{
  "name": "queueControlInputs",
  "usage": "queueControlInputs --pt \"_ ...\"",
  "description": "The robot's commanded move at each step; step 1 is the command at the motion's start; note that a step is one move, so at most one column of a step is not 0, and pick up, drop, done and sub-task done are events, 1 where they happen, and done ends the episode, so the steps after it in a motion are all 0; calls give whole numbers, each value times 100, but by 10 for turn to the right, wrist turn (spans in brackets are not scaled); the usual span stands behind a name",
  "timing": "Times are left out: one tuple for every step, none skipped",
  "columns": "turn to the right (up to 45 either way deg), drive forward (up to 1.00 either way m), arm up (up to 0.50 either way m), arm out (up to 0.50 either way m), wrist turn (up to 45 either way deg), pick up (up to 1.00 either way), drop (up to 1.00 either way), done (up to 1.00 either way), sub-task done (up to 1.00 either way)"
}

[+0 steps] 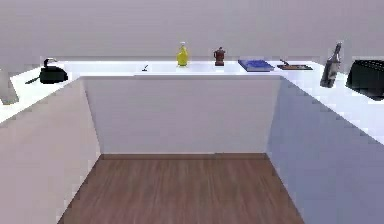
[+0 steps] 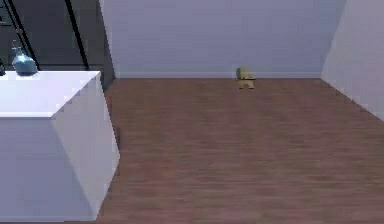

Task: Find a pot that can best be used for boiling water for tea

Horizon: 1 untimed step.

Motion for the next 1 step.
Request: queueControlInputs --pt "0 100 0 0 0 0 0 0 0"
